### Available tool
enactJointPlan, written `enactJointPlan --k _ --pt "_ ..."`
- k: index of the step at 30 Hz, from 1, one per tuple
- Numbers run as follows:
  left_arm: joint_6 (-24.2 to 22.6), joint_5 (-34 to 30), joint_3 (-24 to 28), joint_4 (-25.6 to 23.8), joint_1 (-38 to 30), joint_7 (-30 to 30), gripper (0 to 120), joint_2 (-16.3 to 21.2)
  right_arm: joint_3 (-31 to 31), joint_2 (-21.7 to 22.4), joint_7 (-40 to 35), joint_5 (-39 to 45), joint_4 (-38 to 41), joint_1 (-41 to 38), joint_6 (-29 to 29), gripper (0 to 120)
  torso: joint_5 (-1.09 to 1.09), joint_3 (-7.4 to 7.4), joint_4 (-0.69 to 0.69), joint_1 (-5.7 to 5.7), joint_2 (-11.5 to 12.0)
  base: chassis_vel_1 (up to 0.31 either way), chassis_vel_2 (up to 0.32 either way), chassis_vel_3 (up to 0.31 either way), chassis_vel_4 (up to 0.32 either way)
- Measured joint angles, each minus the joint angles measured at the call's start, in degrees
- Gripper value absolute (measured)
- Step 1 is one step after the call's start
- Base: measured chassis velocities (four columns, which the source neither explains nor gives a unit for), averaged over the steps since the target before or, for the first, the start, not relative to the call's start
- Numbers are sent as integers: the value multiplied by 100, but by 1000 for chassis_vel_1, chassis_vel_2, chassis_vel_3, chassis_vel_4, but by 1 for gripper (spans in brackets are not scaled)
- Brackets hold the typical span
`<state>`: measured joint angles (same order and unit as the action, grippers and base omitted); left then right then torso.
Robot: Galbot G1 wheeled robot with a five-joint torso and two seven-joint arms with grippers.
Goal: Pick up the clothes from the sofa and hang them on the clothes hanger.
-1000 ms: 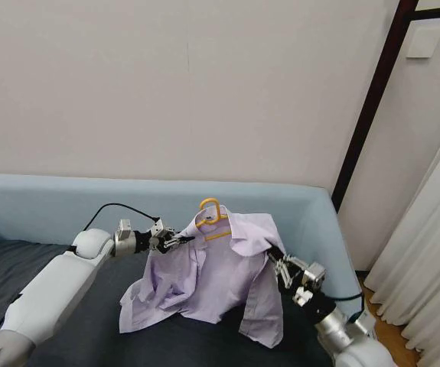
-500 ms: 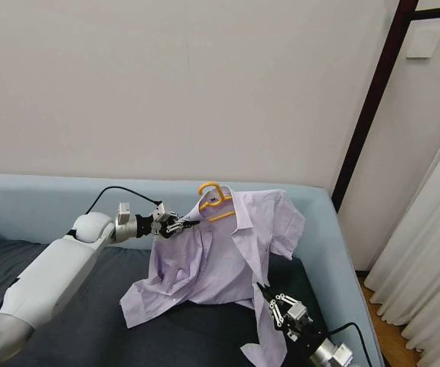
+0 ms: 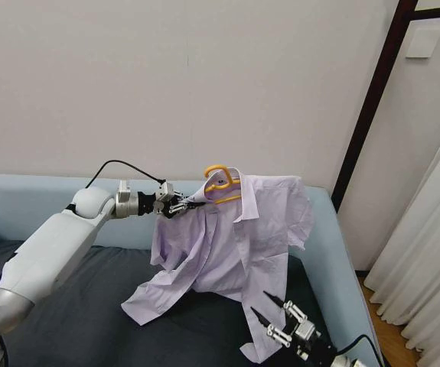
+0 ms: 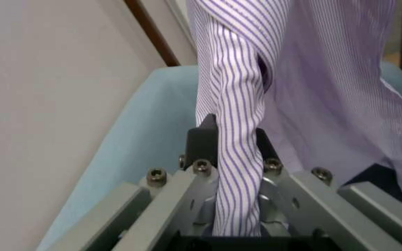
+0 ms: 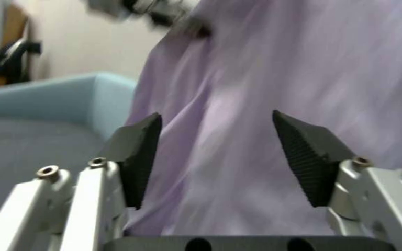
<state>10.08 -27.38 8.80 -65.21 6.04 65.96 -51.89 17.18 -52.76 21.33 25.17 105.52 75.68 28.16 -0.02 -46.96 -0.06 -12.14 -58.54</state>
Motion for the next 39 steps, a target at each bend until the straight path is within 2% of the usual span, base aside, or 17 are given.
enactJointPlan --k 2,5,6,7,10,11,14,15,16,19,28,31,32,35,38,39 --pt "48 78 62 57 -143 315 1 -6 198 366 -344 733 570 -67 -473 78 -2 0 1 0 0 0 0 0 0" --pt "156 303 140 137 -319 725 1 -67 609 994 -468 1739 989 -243 -996 91 -3 0 1 0 0 0 0 0 0" --pt "156 303 140 137 -319 725 1 -67 609 994 -468 1739 989 -243 -996 91 -3 0 1 0 0 0 0 0 0" --pt "176 336 183 146 -364 833 1 -81 755 1189 -428 2033 1044 -280 -1115 96 -1 0 0 0 0 0 0 0 0" --pt "221 397 280 143 -431 1065 1 -112 1110 1687 -260 2607 1102 -314 -1453 100 -1 0 -2 0 0 0 0 0 0" --pt "221 397 280 143 -431 1065 1 -112 1110 1687 -260 2607 1102 -314 -1453 100 -1 0 -2 0 0 0 0 0 0" --pt "287 468 331 117 -429 1216 1 -151 1306 2092 114 2887 1033 -342 -1768 100 -2 0 -1 0 0 0 0 0 0" --pt "294 468 352 85 -411 1245 1 -174 1363 2284 514 2960 922 -384 -1964 100 0 0 0 0 0 0 0 0 0" --pt "294 468 352 85 -411 1245 1 -174 1363 2284 514 2960 922 -384 -1964 100 0 0 0 0 0 0 0 0 0" --pt "331 487 392 59 -394 1270 1 -249 1368 2536 1165 2898 674 -518 -2250 100 0 0 0 0 0 0 0 0 0" --pt "411 662 618 37 -270 1342 1 -532 1154 2982 1305 2459 384 -693 -2593 100 -2 0 1 0 0 0 0 0 0" --pt "434 746 660 96 -268 1374 1 -738 1139 3019 1411 2290 239 -674 -2760 92 0 0 -2 0 0 0 0 0 0" --pt "439 784 689 137 -286 1401 1 -837 1138 3011 1515 2211 173 -662 -2803 86 0 0 -2 0 0 0 0 0 0" --pt "440 835 712 202 -323 1430 1 -958 1140 2971 1715 2122 86 -656 -2853 79 1 0 -2 0 0 0 0 0 0" --pt "440 883 771 285 -371 1443 1 -1117 1166 2915 2028 1992 2 -655 -2927 65 0 0 -1 0 0 0 0 0 0" --pt "440 883 771 285 -371 1443 1 -1117 1166 2915 2028 1992 2 -655 -2927 65 0 0 -1 0 0 0 0 0 0"
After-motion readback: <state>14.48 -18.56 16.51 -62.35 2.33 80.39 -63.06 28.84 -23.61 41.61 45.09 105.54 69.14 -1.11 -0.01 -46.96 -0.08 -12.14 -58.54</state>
